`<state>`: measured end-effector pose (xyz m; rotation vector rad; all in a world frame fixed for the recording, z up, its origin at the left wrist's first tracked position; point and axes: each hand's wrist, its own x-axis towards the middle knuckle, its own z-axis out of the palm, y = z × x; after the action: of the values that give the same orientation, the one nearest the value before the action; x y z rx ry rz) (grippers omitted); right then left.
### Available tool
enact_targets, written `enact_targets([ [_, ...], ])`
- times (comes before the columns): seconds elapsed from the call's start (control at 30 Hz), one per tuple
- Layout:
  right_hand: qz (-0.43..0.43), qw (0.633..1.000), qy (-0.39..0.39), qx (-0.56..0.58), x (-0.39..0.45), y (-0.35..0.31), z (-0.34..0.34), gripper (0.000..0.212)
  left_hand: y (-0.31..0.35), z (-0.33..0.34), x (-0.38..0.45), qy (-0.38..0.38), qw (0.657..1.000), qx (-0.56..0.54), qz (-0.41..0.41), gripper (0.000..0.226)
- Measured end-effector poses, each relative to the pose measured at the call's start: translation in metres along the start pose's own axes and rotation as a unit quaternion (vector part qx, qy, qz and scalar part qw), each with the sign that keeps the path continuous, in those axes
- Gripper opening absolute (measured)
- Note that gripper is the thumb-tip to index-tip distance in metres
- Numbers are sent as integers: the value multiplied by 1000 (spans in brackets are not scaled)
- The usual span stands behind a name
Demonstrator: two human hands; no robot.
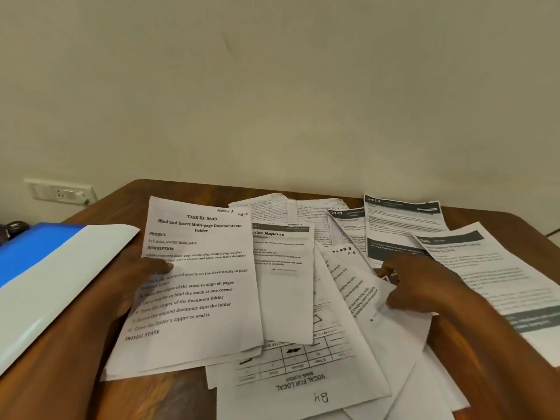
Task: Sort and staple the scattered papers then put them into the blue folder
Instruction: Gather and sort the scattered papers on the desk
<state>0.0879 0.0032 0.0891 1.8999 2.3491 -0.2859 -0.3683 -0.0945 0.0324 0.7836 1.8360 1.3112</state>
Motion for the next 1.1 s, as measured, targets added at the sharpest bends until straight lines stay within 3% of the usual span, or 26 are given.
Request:
enact_targets([
  [0.13, 30, 992, 102, -66, -6, -5, 2, 52, 2, 4, -3, 1, 1000, -9, 1, 39],
  [0.23, -1, 987, 155, 46, -5, -24, 14, 68, 4, 6, -6, -2, 1000, -11, 0, 40],
  [0.3, -6, 984, 124, 128, -2, -38, 25, 80, 3, 7, -5, 0, 1000, -11, 3, 42],
  [0.4, -16, 984, 89, 156, -4, -53, 41, 88, 3, 9, -5, 1, 1000, -22, 0, 37],
  [0.67, -25, 977, 62, 203, 0, -54, 50, 77, -2, 5, -1, -10, 1000, 0, 1, 40],
  [0.87, -20, 991, 22, 130, 0, -30, 20, 65, -4, 2, 3, -12, 1000, 10, -2, 39],
  [1.1, 37, 999, 8, -23, -9, 2, -4, 68, -4, 2, 5, -12, 1000, 9, -2, 44],
])
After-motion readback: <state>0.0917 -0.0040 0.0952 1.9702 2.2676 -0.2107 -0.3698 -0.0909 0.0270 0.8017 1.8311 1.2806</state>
